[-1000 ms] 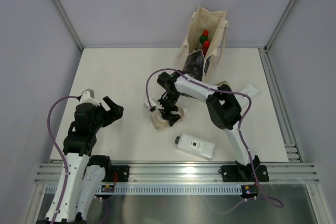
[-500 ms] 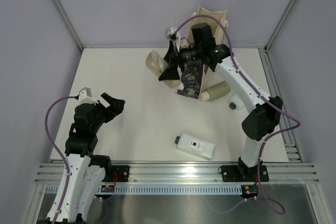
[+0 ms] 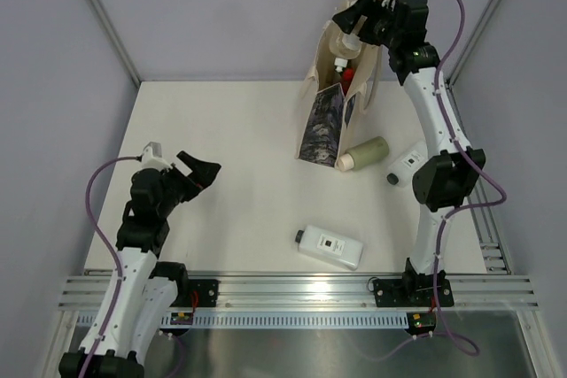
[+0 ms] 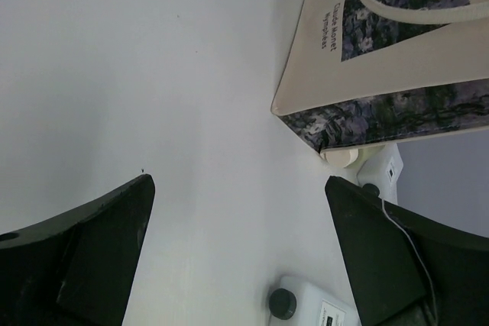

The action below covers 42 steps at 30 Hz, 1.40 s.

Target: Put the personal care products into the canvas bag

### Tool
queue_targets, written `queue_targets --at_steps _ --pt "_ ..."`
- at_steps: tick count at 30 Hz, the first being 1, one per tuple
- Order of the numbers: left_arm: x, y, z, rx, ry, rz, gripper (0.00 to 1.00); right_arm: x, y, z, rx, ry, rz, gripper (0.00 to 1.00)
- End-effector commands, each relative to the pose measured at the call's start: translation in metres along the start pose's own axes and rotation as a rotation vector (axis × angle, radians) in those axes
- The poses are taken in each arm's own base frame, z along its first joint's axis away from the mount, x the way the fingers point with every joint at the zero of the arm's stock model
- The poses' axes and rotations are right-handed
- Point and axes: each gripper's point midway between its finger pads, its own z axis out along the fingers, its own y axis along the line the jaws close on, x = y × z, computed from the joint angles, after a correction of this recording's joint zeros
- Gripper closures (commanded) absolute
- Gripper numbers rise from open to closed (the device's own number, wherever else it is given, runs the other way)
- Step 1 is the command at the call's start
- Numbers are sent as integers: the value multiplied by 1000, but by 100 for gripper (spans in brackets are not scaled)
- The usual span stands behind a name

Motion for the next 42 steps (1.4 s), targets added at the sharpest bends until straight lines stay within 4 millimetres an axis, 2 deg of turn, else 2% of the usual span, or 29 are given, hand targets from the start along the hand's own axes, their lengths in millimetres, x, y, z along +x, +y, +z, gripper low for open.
queue_targets --at_steps 1,3,6,7,8,10,16,18,19,21,22,23,24,25,26,27,28,29,30,31,33,34,35,36,37,38,39,40,42 --pt "4 -32 5 144 88 53 1 -11 -1 22 65 -105 58 100" --pt "10 -40 6 175 128 93 1 4 -11 32 68 -72 55 97" --pt "22 -56 6 206 181 231 1 12 -12 33 48 -46 24 72" --pt "24 -60 7 221 183 310 1 19 -9 32 20 -28 10 50" --pt "36 -70 5 264 217 364 1 14 -3 26 4 -34 -15 34" --pt "43 -80 7 299 233 435 1 17 2 20 -26 -5 -85 1" --pt "83 -111 1 514 288 762 1 6 6 -10 -25 49 -243 0" --pt "102 -121 -6 593 320 849 1 2 16 -25 -75 71 -295 0" --pt "110 -125 -7 643 329 921 1 10 19 -32 -117 108 -299 1" --pt "131 -135 -15 735 367 1014 1 8 35 -53 -220 130 -373 0" --pt "141 -135 -12 765 386 1092 1 16 37 -60 -253 165 -376 0" --pt "151 -146 -18 816 398 1137 1 11 45 -71 -270 151 -417 0" --pt "158 -146 -18 833 421 1171 1 12 49 -77 -299 161 -433 1" --pt "176 -146 -18 879 464 1236 1 17 56 -90 -352 188 -454 0" --pt "179 -156 -19 912 462 1265 1 19 58 -95 -369 201 -467 1" --pt "187 -156 -19 930 487 1295 1 22 60 -101 -395 211 -501 1" --pt "195 -157 -20 973 500 1347 1 33 60 -108 -420 255 -488 0" --pt "209 -162 -20 1010 527 1382 1 30 62 -119 -429 250 -517 0" --pt "217 -161 -20 1029 550 1407 1 34 63 -125 -441 259 -522 0" --pt "228 -163 -26 1098 568 1452 1 50 56 -132 -461 303 -494 0" --pt "247 -161 -24 1145 624 1497 1 54 55 -151 -477 305 -515 1" --pt "255 -161 -25 1193 631 1531 1 72 45 -157 -479 349 -483 1" --pt "264 -162 -28 1228 647 1552 1 73 46 -167 -483 345 -509 1" --pt "276 -159 -24 1255 684 1588 1 87 35 -173 -473 381 -480 1" --pt "286 -158 -27 1281 709 1604 1 88 35 -181 -466 381 -483 0" --pt "300 -146 -24 1282 781 1619 1 90 31 -185 -460 387 -481 0" --pt "305 -154 -25 1323 774 1637 1 100 24 -190 -452 411 -451 0" --pt "311 -152 -24 1335 795 1644 1 101 28 -197 -459 407 -455 0" --pt "327 -140 -20 1349 859 1664 1 107 12 -206 -422 417 -425 0"
